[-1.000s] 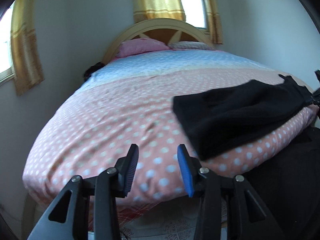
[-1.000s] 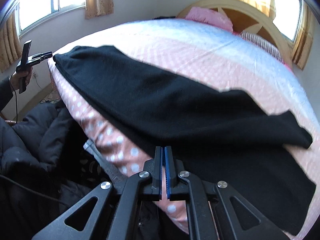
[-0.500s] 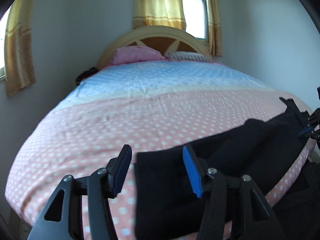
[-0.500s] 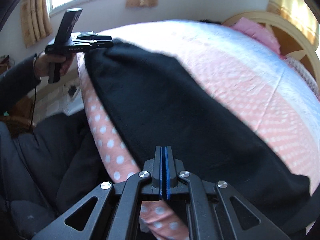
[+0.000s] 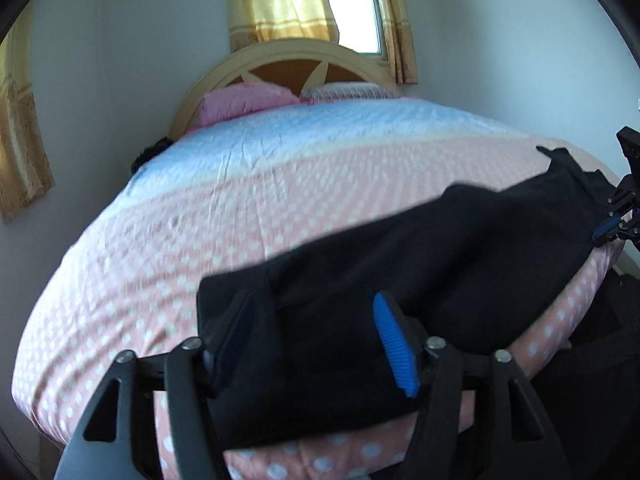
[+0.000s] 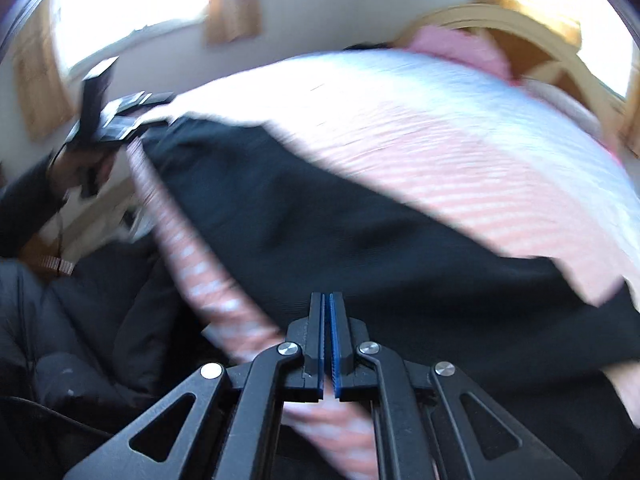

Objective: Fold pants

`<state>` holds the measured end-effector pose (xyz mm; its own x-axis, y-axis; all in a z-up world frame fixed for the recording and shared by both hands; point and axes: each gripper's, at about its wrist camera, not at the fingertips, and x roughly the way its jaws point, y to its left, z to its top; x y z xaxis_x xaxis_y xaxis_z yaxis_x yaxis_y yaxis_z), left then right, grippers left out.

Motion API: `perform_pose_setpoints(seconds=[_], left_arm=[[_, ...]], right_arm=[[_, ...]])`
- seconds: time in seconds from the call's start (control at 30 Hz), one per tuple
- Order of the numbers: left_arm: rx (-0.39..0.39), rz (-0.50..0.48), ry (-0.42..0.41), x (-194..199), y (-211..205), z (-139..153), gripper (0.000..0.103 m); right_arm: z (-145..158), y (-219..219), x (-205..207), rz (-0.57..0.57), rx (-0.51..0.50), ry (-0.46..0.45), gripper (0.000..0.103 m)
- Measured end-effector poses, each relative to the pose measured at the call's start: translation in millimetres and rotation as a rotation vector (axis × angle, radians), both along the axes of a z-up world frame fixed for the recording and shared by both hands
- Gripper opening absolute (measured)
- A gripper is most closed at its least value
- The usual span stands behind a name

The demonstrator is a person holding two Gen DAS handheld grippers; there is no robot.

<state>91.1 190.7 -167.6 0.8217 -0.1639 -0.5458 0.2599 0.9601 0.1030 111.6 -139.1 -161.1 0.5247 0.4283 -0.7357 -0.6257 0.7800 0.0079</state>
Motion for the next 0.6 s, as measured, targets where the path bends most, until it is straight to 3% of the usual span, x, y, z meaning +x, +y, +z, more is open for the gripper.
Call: perform_pose_setpoints(seconds=[0.07,0.13,0.17,0.2,0.37,0.6], left_arm=[[-0.001,-0.022,-0.028,2,-14,13,0.082],[0.000,-0.070,-0.043,7,-35,25,0.082],[0.003,-0.089,-0.044,10,-46,28,0.082],[0.006,-0.111,-0.039,15,-58,30,0.082],[0.011,-0.239,-0.015,40,-123,33,0.083],[-0.017,-0.373,0.031,40,-179,25,0.082]], right_arm=[[13,-41,15,-0.142,0.013,-0.037,0.007],[21,-76,31,-0.276,0.013,-0.053,0.035],[26,-99,41,-0.371,0.020,-0.060,0.060],[29,-114,47,-0.432,0.029,-0.064,0.069],[36,-175,98,-0.688,0.053,-0.020,0.069],[8,-208,180,-0.869,-0.007,0.086,0.068]])
